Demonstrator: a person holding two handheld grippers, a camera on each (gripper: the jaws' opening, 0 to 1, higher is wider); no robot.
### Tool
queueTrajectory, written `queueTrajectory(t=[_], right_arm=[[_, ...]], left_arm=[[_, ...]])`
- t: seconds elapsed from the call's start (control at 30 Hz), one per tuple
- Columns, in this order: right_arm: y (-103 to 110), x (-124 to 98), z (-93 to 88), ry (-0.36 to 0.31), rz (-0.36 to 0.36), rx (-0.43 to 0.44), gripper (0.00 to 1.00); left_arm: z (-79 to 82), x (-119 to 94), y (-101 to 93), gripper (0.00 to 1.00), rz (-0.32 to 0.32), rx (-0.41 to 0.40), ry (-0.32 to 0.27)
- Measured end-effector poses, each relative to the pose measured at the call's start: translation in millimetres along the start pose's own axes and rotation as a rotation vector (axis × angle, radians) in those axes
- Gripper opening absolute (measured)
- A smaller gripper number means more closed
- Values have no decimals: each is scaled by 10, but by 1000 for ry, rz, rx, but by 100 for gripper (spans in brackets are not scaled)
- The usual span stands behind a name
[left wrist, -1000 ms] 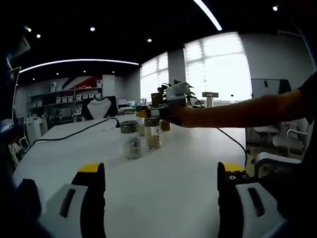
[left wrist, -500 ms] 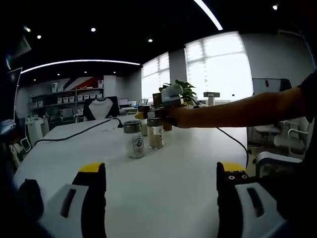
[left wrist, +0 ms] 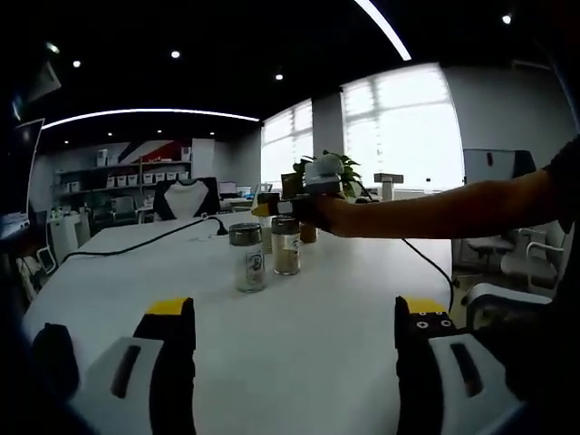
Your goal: Rotate the seasoning bottle until the label or dispensing opening points toward the visible target arrow and the bottle remains upright within the marked orientation range
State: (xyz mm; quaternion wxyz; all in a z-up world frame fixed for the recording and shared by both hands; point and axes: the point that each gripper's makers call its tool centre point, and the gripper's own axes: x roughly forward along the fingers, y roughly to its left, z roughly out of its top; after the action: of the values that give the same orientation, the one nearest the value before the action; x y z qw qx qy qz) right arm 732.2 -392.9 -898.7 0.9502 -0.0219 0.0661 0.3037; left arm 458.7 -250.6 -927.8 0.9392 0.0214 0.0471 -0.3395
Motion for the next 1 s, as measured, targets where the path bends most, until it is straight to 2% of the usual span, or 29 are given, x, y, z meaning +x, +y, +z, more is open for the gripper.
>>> queueTrajectory(t=[0.17, 0.23, 0.3, 0.33, 0.43, 0.47, 0.5, 0.6, 0.73, 0.83, 1.0], right_arm=[[147, -162, 127, -20, 43, -91, 40], [158, -232, 169, -29, 50, -71, 40], [208, -303, 187, -37, 83, -1, 40], [207, -354, 192, -41, 88, 4, 40], [261, -439, 183, -43, 101, -51, 40], [286, -484, 176, -46, 106, -77, 40], [298, -519, 170, -53, 107, -70, 40], [313, -619, 161, -56, 117, -46, 40], [330, -740, 172, -74, 107, -96, 40], [356, -828, 177, -87, 118, -109, 40], [366, -1002, 202, -117, 123, -77, 40]], left_arm=[[31, -11, -8, 95, 0, -8, -16], [34, -10, -18, 95, -1, -6, -17], [44, -6, -29, 94, -4, -6, -21], [52, -4, -37, 94, -6, -10, -26], [80, 0, -56, 94, -12, -21, -43], [123, -1, -65, 94, -15, -33, -69], [179, -2, -73, 94, -17, -60, -103], [217, -15, -44, 94, -16, -154, -135], [229, -11, -4, 94, -11, -196, -170], [240, 2, -40, 92, -28, -206, -175], [253, 31, -85, 90, -31, -181, -187]])
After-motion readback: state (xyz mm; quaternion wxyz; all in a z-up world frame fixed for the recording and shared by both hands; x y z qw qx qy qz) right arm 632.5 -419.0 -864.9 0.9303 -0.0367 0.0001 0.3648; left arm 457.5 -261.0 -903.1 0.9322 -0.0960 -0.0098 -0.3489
